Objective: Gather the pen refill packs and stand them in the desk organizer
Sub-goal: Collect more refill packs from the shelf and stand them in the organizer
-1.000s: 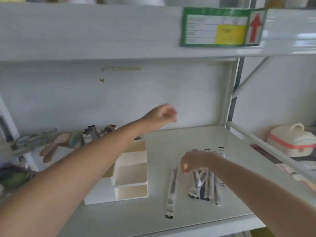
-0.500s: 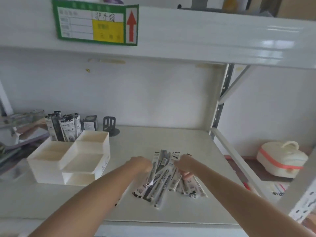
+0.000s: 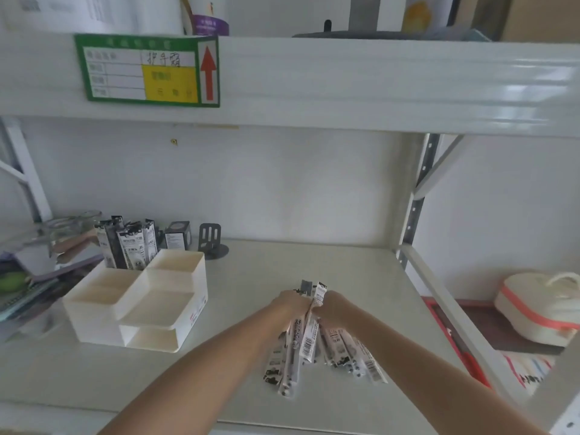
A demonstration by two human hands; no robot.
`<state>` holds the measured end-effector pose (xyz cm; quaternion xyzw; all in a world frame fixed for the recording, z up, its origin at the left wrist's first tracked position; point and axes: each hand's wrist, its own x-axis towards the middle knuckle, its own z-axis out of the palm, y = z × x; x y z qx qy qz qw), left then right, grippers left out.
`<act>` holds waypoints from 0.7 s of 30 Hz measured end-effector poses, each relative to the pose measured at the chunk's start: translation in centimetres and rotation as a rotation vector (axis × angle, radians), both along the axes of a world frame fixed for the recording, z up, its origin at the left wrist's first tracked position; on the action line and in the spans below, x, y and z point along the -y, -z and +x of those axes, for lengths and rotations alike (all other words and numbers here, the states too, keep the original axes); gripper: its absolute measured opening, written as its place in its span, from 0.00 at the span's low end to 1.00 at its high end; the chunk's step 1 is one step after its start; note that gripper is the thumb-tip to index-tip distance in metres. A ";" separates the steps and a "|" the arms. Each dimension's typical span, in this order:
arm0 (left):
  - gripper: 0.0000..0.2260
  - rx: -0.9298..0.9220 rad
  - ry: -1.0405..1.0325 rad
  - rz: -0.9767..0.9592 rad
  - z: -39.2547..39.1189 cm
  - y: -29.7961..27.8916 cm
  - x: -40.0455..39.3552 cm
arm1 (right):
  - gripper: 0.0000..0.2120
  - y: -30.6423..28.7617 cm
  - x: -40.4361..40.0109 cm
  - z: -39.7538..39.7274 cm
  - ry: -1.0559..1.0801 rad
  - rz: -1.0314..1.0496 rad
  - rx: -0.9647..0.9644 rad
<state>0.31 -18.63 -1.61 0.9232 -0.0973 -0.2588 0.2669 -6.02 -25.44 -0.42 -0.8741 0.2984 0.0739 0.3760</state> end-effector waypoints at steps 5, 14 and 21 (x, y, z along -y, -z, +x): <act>0.34 -0.022 0.211 0.160 0.2 -1.0 -1.3 | 0.20 -0.8 0.5 -0.1 -0.045 0.043 -0.056; 0.28 -0.144 0.108 -0.077 0.2 0.8 0.1 | 0.16 0.4 -0.7 0.2 0.221 0.300 0.066; 0.32 -0.204 -0.119 -0.371 -0.1 1.8 -0.4 | 0.17 0.3 0.3 -0.3 -0.083 -0.155 0.096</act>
